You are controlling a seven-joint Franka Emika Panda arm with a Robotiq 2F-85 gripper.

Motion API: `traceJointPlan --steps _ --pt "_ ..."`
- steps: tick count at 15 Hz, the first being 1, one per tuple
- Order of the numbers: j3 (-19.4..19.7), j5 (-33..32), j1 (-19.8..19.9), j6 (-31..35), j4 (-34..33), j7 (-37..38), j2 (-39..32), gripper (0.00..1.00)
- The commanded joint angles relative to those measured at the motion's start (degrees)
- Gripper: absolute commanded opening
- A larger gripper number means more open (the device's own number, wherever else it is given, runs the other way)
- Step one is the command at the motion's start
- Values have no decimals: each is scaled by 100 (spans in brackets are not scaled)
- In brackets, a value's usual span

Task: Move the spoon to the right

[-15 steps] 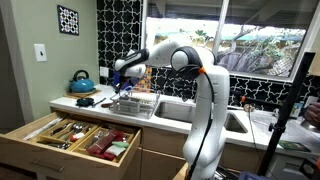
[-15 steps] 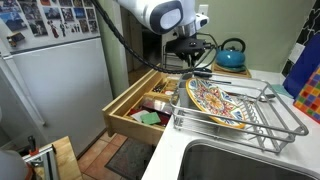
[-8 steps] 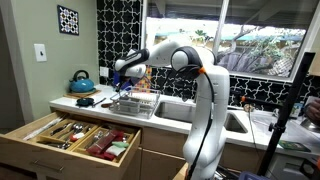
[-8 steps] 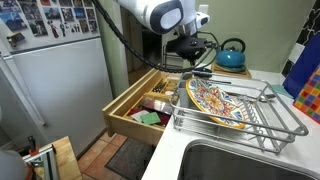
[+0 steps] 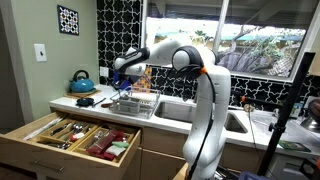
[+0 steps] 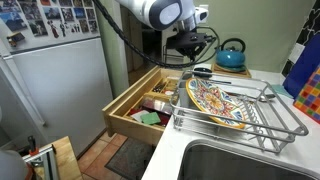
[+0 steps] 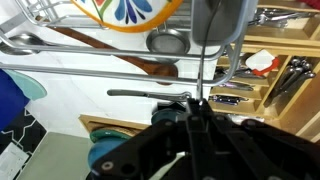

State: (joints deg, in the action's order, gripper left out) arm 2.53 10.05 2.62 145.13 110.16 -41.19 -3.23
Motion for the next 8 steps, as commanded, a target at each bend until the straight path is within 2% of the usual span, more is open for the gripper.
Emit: traceJointPlan --steps 1,2,5,8 --pt "-32 -295 27 30 129 139 134 7" --pt "-19 -390 29 102 166 240 108 29" --pt "-12 -548 38 111 240 382 57 40" --pt "-12 -728 33 58 327 613 51 64"
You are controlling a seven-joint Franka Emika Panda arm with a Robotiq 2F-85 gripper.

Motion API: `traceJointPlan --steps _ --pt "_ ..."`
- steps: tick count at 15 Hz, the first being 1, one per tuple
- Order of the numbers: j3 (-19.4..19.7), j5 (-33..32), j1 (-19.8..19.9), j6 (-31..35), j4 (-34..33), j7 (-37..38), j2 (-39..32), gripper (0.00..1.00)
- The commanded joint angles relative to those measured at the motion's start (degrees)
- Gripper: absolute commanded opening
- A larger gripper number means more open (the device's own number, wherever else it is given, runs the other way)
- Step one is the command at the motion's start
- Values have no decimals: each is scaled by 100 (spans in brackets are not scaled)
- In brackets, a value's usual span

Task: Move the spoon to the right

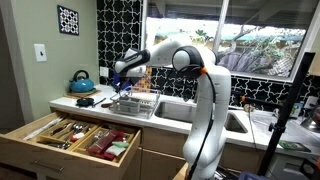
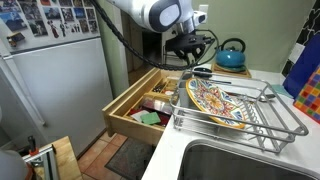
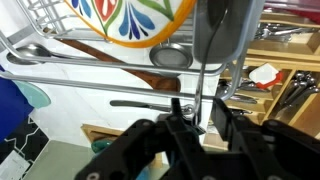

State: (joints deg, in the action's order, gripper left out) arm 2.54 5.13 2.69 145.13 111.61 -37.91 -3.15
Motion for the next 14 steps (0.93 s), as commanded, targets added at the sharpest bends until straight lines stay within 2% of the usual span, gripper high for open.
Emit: traceJointPlan --steps 1,3,5,6,7,8,12,14 --pt "-19 -258 24 40 197 342 44 71" --pt "-27 -299 21 64 230 446 32 86" --pt "-34 -278 22 49 252 511 21 67" --pt "-32 -308 22 59 261 544 15 52" --pt "-33 -305 24 40 263 566 14 51" --pt "-34 -293 25 39 268 593 15 45" --pt "-43 -242 24 44 309 711 36 12" --pt "-47 -233 26 58 331 752 52 6"
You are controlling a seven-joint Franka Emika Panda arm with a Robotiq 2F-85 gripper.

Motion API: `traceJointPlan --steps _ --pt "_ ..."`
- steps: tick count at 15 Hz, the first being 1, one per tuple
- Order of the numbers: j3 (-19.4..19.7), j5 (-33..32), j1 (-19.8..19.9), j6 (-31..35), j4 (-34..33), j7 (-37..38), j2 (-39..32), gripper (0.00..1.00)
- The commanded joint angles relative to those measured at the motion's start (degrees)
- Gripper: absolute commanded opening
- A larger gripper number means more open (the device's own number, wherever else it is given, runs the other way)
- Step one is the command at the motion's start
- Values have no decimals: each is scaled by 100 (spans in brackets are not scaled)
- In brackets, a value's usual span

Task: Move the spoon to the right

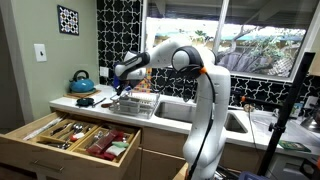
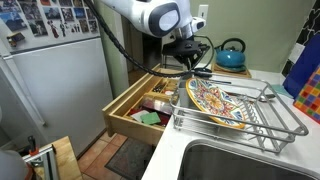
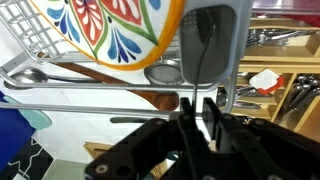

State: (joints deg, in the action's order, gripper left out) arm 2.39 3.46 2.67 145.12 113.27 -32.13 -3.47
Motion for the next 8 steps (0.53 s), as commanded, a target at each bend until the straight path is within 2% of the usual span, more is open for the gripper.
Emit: traceJointPlan --steps 1,2,4,8 --pt "-32 -87 27 51 170 200 91 4" --pt "-29 -146 24 72 176 244 100 2" --pt "-38 -125 20 62 168 242 127 7" --pt "-58 -139 -1 42 170 267 293 8"
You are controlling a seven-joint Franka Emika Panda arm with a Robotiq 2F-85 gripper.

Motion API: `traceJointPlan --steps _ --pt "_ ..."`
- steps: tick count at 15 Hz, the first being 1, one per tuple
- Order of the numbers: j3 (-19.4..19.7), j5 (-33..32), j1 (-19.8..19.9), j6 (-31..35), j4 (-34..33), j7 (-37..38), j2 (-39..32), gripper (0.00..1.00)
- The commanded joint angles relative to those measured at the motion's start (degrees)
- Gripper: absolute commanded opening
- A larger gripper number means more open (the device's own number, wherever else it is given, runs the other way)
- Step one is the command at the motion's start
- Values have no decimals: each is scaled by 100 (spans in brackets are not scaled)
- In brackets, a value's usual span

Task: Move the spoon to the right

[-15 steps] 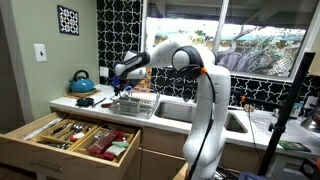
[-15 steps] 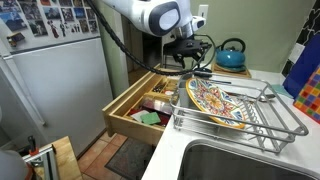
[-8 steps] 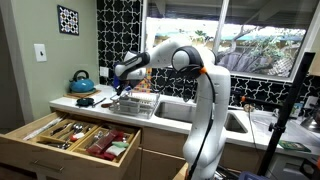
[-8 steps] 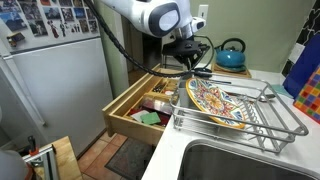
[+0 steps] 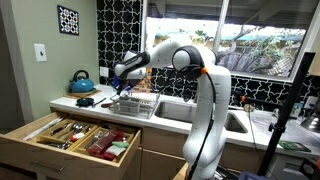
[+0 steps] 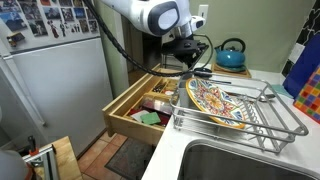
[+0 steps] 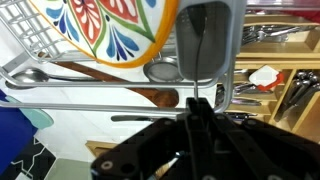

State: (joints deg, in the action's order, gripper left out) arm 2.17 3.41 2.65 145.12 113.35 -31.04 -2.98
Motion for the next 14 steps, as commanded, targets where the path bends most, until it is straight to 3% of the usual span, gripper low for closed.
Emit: traceJointPlan --steps 1,6,8,9,11,14 --pt "-40 -145 -5 20 162 158 305 7" --pt "-17 -212 -33 -55 163 195 567 7" --pt "4 -264 -26 35 191 274 561 11" --pt "13 -280 -20 109 216 342 541 33" --pt "27 -275 -13 151 273 493 481 42" --pt "50 -393 24 310 305 1477 378 66"
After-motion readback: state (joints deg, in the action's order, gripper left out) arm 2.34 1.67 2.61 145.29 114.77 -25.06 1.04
